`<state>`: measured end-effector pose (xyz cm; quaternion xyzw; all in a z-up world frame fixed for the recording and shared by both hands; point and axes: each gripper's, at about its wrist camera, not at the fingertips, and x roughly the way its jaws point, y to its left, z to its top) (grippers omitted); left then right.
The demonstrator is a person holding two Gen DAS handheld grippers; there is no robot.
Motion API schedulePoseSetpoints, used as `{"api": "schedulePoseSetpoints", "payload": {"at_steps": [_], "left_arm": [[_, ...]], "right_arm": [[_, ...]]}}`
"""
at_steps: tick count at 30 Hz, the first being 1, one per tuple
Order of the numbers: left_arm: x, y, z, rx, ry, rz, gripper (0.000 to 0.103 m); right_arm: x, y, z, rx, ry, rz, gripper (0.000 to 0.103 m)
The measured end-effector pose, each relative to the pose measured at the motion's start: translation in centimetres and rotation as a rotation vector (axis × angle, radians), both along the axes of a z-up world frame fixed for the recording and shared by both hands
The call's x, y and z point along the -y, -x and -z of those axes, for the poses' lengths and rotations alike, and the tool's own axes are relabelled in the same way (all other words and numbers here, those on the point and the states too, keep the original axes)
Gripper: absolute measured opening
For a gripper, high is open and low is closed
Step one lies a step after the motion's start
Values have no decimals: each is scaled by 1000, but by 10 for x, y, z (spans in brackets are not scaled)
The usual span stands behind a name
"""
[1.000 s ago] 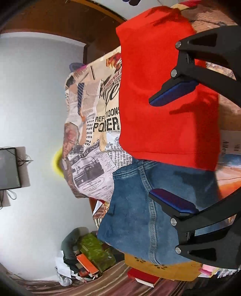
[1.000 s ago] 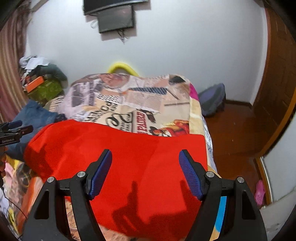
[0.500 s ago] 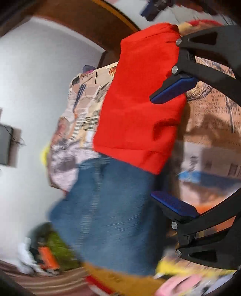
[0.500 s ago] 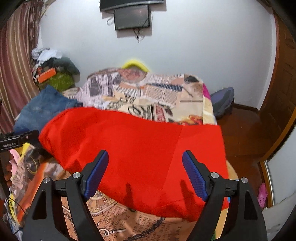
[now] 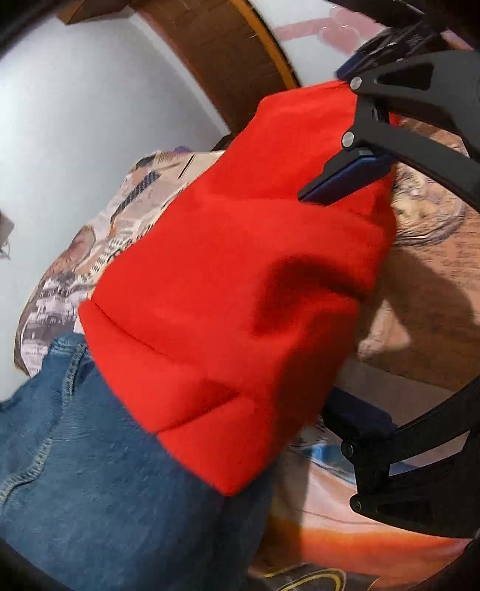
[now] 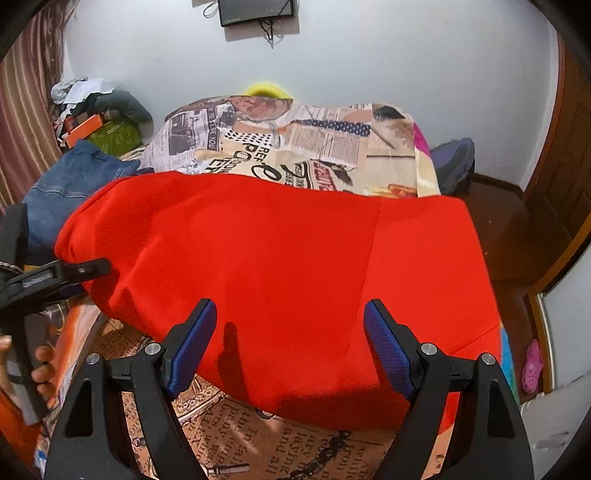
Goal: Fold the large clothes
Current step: 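Grasp the red jacket edge with both tools and fold it in half over itself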
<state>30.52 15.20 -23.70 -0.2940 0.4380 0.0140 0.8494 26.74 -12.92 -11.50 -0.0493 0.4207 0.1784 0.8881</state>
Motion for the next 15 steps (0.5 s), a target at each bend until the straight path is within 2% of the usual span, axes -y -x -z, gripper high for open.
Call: {"api": "schedulePoseSetpoints", "payload": {"at_steps": [4,6,8,10,11,12,14,15], "left_arm": [[5,-8,11,1,120,-18,93],[9,-12,10,11,156,-20,80],[15,-16,7,16,166,-12,76],[21,-17,4,17,133,-32,69],[22,-16,3,10,129,-47,57],[23,-16,3,8,142,-52,40],[26,-13,0,5,167,-52,23],[25,-16,-3,4,158,-50,19]], "right_arm": [[2,0,5,-11,6,0,79],[3,1,6,-14,12,0,79],[4,2,6,-12,17,2,79],[5,3,5,-12,14,3,79],[6,4,4,-12,11,4,79],[7,5,3,-12,9,5,79],[8,5,0,-8,9,4,79],[8,6,-2,-4,11,4,79]]}}
